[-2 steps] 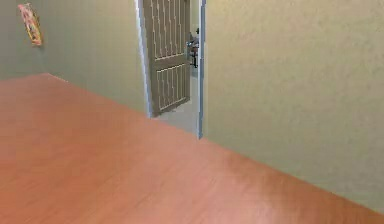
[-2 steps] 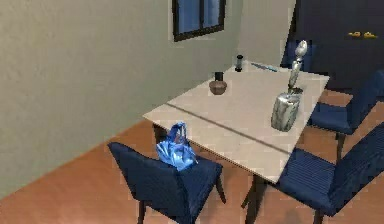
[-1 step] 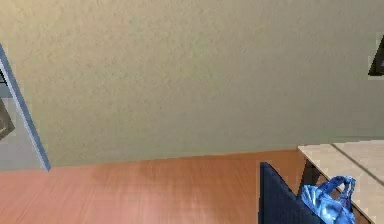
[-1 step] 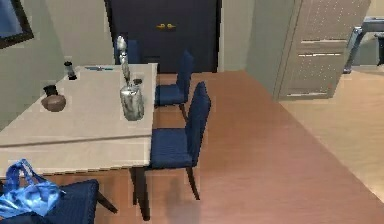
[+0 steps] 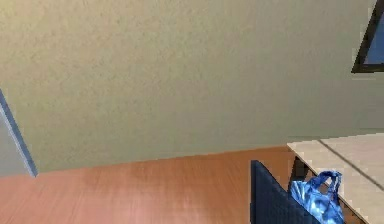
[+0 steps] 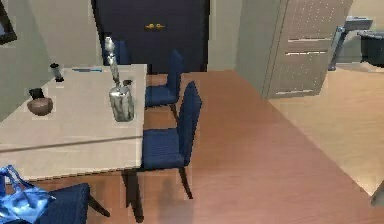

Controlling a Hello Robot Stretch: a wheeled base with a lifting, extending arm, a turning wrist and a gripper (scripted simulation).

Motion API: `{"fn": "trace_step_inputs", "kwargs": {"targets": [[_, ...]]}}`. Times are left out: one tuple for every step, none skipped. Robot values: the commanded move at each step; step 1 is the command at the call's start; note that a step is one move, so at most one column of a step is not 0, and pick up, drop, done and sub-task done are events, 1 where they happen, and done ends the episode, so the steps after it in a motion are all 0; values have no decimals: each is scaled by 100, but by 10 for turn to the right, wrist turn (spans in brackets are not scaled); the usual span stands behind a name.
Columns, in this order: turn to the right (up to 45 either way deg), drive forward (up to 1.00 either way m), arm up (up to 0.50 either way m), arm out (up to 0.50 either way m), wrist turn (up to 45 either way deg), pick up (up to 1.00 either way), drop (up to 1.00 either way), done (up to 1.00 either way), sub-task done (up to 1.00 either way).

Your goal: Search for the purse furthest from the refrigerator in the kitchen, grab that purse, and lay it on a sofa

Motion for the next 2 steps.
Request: {"fn": "trace_step_inputs", "kwargs": {"targets": [[-450, 0, 0, 0, 0, 0, 0, 0, 0], [-90, 0, 0, 0, 0, 0, 0, 0, 0]]}}
